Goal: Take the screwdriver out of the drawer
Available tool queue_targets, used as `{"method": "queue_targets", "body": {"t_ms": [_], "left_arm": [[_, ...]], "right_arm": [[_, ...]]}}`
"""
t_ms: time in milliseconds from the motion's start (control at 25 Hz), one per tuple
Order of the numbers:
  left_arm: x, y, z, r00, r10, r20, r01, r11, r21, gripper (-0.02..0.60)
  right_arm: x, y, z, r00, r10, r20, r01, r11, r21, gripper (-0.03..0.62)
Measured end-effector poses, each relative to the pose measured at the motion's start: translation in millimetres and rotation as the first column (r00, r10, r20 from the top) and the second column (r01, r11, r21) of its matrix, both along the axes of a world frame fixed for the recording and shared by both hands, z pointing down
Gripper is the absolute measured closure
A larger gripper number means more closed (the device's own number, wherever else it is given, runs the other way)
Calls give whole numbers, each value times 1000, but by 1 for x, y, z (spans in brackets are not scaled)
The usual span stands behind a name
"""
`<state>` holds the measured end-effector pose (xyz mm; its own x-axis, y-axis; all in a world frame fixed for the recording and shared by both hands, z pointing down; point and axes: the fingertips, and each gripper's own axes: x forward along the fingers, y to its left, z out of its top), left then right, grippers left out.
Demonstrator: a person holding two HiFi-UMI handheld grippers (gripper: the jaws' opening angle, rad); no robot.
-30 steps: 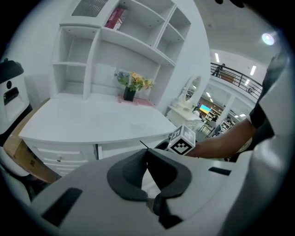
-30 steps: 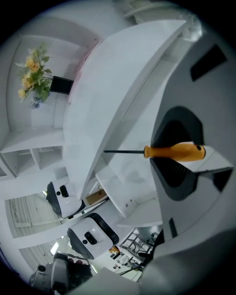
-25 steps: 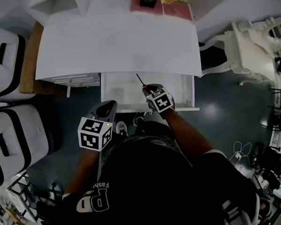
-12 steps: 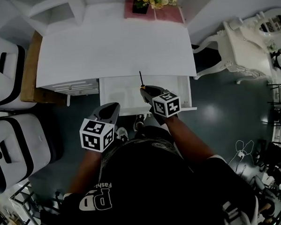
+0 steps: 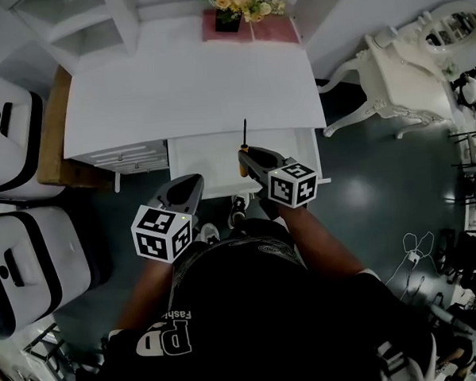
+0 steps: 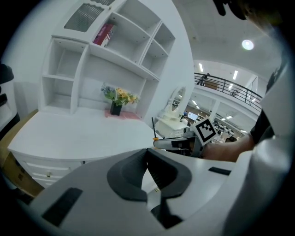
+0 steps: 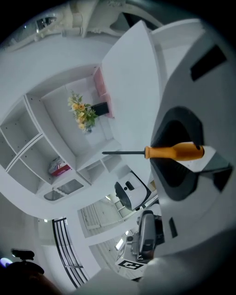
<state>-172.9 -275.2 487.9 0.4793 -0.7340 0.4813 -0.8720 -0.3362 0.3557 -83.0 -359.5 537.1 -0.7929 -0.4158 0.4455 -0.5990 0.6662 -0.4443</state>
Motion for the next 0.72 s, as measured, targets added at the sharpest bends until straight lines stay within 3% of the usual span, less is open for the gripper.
{"method": "queue_targets", "body": {"t_ms": [720], "left_arm": [[-7,32,-29,999,38,-12,-37,996,75,568]], "right_arm": [[1,45,-62,997,31,66,-37,994,102,516]]}}
